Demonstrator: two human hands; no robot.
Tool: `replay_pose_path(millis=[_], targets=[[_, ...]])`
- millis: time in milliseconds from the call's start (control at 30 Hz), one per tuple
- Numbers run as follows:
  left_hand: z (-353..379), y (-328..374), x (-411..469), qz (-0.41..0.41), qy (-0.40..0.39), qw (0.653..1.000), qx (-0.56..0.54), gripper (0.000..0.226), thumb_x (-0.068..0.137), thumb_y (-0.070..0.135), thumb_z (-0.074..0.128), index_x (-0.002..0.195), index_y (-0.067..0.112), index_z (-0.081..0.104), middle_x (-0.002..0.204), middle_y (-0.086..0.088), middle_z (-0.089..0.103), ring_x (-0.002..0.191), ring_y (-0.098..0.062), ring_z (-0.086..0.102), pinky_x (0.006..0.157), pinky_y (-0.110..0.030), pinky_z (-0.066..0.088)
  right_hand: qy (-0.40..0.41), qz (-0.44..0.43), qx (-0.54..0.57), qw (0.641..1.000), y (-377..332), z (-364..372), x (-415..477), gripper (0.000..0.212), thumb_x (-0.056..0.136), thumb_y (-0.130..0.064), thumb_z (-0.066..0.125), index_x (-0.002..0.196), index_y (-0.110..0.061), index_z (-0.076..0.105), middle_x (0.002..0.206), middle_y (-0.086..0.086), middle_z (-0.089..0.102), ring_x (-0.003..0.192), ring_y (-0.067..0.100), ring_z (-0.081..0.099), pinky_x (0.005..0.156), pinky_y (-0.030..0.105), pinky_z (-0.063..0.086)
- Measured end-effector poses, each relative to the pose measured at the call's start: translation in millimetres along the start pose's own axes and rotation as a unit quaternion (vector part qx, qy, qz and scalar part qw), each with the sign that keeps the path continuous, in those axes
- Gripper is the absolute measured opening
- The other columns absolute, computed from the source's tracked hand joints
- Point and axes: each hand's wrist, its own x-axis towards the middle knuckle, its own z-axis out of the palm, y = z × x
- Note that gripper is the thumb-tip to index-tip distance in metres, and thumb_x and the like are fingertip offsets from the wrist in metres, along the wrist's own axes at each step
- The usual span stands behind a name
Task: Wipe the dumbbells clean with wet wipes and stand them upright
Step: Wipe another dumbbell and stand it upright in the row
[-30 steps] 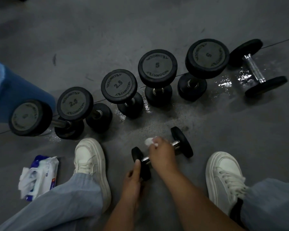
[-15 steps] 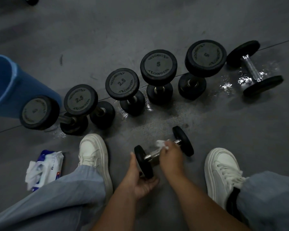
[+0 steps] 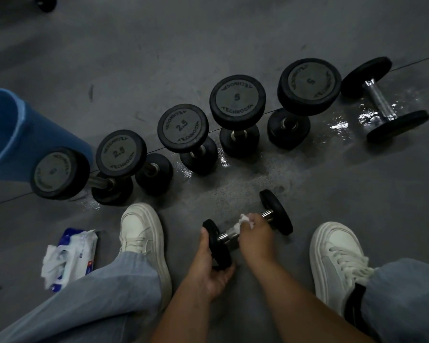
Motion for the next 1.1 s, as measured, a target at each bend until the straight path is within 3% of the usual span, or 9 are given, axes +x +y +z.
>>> replay_pose_path(millis=[100,200,333,467,633,700,800,933,1100], targets=[[-0.5,-0.4,-0.5,0.002,-0.017,1.0,-0.011,0.069,0.08,0.064,0.064,0.119,0.006,0.063,0.106,-0.02,0.067,0.09,-0.028,0.067,0.096,-0.045,0.053,-0.101,0.054,0.028,0.993,-3.0,2.4,3.6,0.011,0.091,-0.015,0.059,0.082,-0.014,0.065,0.066,0.001,0.063,0.05,0.01,0.057,0.045,0.024,0.048],[0.2,-0.1,-1.3,-0.007,-0.001,1.0,0.0,0.07,0.08,0.066,0.064,0.118,0.007,0.062,0.111,-0.023,0.061,0.086,-0.03,0.067,0.071,-0.039,0.059,-0.068,0.128,0.133,0.98,-5.5,-9.1,12.4,0.013,0.091,-0.016,0.059,0.084,-0.008,0.066,0.053,-0.001,0.054,0.036,0.006,0.042,0.035,0.016,0.029],[-1.8,0.2,-4.1,-0.021,-0.038,0.999,-0.014,0.074,0.078,0.064,0.066,0.121,0.004,0.065,0.103,-0.02,0.069,0.08,-0.028,0.069,0.065,-0.037,0.059,-0.187,0.175,0.08,0.963,-17.8,-4.0,4.0,0.02,0.091,-0.018,0.058,0.072,-0.012,0.061,0.055,0.001,0.055,0.038,0.008,0.042,0.039,0.017,0.028],[-0.2,8.0,2.6,-0.056,-0.009,0.998,0.011,0.082,0.075,0.068,0.068,0.124,0.004,0.058,0.125,-0.024,0.055,0.084,-0.035,0.065,0.059,-0.043,0.059,0.007,0.064,0.083,0.994,-16.1,-8.8,13.7,0.02,0.09,-0.019,0.057,0.073,-0.015,0.066,0.065,-0.003,0.065,0.06,0.013,0.061,0.059,0.026,0.049],[5.4,14.2,13.9,-0.092,-0.021,0.991,0.09,0.096,0.061,0.089,0.056,0.111,0.007,0.065,0.11,-0.017,0.064,0.095,-0.034,0.063,0.094,-0.058,0.049,-0.027,0.082,0.047,0.995,10.5,7.4,-14.5,0.018,0.087,-0.024,0.053,0.078,-0.014,0.064,0.076,0.006,0.068,0.069,0.023,0.064,0.067,0.033,0.052],[9.2,15.8,15.8,-0.093,0.011,0.99,0.11,0.104,0.054,0.093,0.058,0.119,0.011,0.06,0.123,-0.019,0.059,0.104,-0.04,0.06,0.086,-0.058,0.052,0.029,0.05,0.062,0.996,4.0,0.5,-1.3,0.018,0.091,-0.025,0.052,0.08,-0.014,0.062,0.074,-0.001,0.066,0.071,0.017,0.061,0.07,0.03,0.048],[15.8,18.4,12.5,-0.059,0.035,0.99,0.123,0.088,0.068,0.088,0.052,0.109,0.011,0.063,0.1,-0.015,0.062,0.083,-0.032,0.06,0.072,-0.044,0.052,0.055,0.073,0.049,0.995,-5.9,-13.0,12.2,0.019,0.094,-0.018,0.047,0.083,-0.014,0.061,0.082,0.002,0.066,0.081,0.022,0.062,0.075,0.031,0.045],[20.9,15.1,14.8,-0.029,0.043,0.992,0.118,0.074,0.076,0.082,0.051,0.098,0.012,0.063,0.087,-0.011,0.062,0.078,-0.026,0.057,0.084,-0.04,0.048,-0.001,0.129,0.011,0.992,-5.6,-18.3,14.3,0.024,0.095,-0.015,0.046,0.101,0.0,0.064,0.104,0.018,0.067,0.1,0.033,0.061,0.081,0.032,0.047],[19.4,9.5,16.3,-0.023,0.044,0.992,0.114,0.077,0.074,0.084,0.049,0.101,0.013,0.065,0.094,-0.01,0.065,0.082,-0.024,0.058,0.081,-0.036,0.047,0.009,0.219,0.159,0.963,8.5,2.1,3.0,0.031,0.083,0.001,0.051,0.054,-0.011,0.052,0.041,-0.003,0.051,0.042,0.01,0.048,0.048,0.024,0.034]])
